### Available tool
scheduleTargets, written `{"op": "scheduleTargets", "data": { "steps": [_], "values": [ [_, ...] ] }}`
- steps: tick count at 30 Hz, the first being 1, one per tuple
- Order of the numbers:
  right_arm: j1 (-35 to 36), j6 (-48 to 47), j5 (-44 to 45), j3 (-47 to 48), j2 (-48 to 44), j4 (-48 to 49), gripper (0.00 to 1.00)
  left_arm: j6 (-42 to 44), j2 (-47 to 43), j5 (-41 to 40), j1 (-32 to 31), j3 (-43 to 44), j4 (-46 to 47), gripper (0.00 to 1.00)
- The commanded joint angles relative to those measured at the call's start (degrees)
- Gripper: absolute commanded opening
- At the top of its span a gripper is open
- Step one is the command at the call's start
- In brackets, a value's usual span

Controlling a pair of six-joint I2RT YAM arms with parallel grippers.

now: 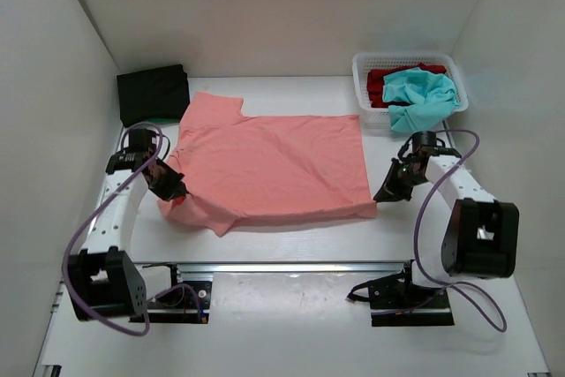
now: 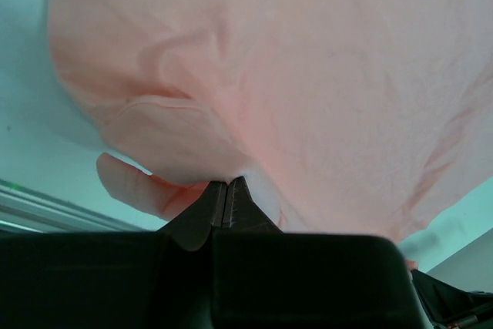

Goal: Fold and stack the t-shirts
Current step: Fold the flattened tshirt in 1/3 of the way

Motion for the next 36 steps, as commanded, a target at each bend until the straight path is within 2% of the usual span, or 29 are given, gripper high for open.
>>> {"op": "scheduleTargets", "data": {
  "steps": [1,8,21,23,24,25,26,27,29,31,35,36],
  "values": [
    [-0.87,-0.73,-0.48,5.76,5.31,3.02,0.00,0.73,3.89,-0.53,0.91,4.77,5.18,0.00],
    [0.62,-2.93,-0.39,16.73,17.53,2.41,0.00,1.69,14.43,-1.15,1.97,11.71,7.37,0.00],
    [3.60,-5.21,-2.67,28.97,28.09,2.41,0.01,2.66,22.09,-2.03,3.11,17.44,8.95,0.01],
    [3.78,-5.48,-3.29,30.02,28.80,2.49,0.01,3.19,23.15,-1.50,3.20,17.44,9.75,0.32],
    [4.13,-5.83,-3.29,30.81,28.63,2.15,0.11,3.54,23.67,-0.63,3.20,17.70,10.62,0.33],
    [4.57,-6.01,-2.77,30.73,28.54,2.14,0.28,3.19,23.85,-0.53,3.46,17.87,10.63,0.34],
    [4.49,-6.62,-1.55,31.60,28.45,1.36,0.38,3.54,23.85,-0.53,3.29,17.96,11.24,0.36],
    [4.66,-7.06,0.03,31.87,28.01,0.74,0.41,3.89,23.94,-0.79,3.64,18.05,11.33,0.41],
    [5.98,-8.11,3.19,32.04,27.05,-0.14,0.45,4.16,23.68,-1.58,3.38,18.40,11.24,0.43],
    [6.86,-9.60,5.31,31.87,25.47,-0.84,0.42,4.60,22.89,-1.50,3.47,17.88,11.50,0.42],
    [8.62,-10.84,3.31,28.98,23.00,0.73,0.31,4.34,20.69,-0.98,1.36,15.59,11.33,0.38],
    [11.14,-11.10,2.52,26.19,21.00,1.78,0.18,2.68,18.86,-0.54,-0.47,10.63,11.76,0.32]
  ]
}}
